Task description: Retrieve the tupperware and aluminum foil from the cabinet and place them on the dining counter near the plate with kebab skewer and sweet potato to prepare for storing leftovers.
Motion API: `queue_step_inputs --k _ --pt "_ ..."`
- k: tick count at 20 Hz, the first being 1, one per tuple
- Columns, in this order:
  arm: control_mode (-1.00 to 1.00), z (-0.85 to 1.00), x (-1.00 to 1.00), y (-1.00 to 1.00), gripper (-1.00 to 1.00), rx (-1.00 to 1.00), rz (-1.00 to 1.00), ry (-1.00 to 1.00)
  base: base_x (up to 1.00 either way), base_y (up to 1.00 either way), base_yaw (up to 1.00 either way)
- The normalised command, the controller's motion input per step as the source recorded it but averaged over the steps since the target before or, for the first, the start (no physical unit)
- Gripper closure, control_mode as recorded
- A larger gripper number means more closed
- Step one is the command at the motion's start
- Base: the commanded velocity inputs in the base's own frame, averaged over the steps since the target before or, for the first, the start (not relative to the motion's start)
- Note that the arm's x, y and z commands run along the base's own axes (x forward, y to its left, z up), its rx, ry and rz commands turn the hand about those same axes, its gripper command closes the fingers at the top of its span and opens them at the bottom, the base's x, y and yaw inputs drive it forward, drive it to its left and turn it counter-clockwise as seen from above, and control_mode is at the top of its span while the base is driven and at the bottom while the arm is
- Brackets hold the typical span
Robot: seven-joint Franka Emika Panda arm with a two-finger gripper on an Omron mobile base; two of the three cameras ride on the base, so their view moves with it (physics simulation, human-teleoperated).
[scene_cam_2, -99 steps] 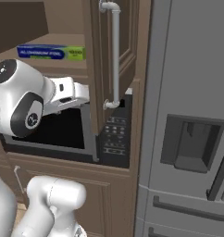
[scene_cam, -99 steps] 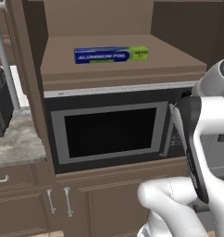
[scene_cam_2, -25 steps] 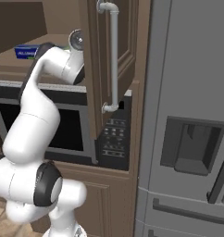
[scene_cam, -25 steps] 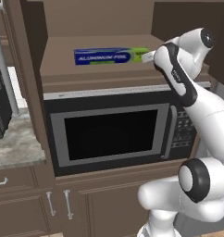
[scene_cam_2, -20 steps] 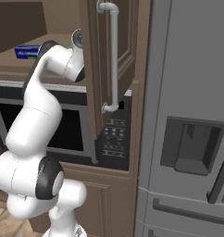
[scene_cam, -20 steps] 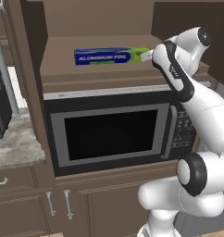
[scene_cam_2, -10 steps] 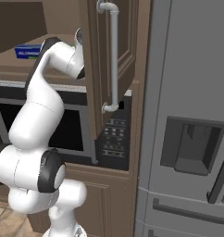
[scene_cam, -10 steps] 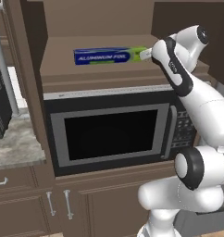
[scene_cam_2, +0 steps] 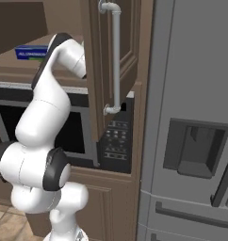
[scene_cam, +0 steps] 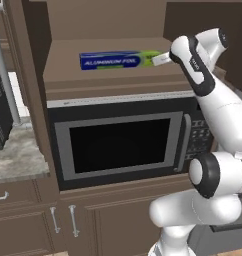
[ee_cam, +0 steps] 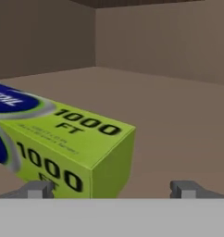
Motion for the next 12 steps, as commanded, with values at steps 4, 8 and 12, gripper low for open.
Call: queue_step_inputs --k 4,8,12 --pt "-1.0 0.0 0.34 0.0 -1.0 0.0 0.16 0.0 0.0 0.0 0.0" --pt "-1.0 0.0 0.38 0.0 -1.0 0.0 0.14 0.0 0.0 0.0 0.0" --pt "-1.0 0.0 0.26 0.0 -1.0 -0.01 0.14 0.0 0.0 0.0 0.0"
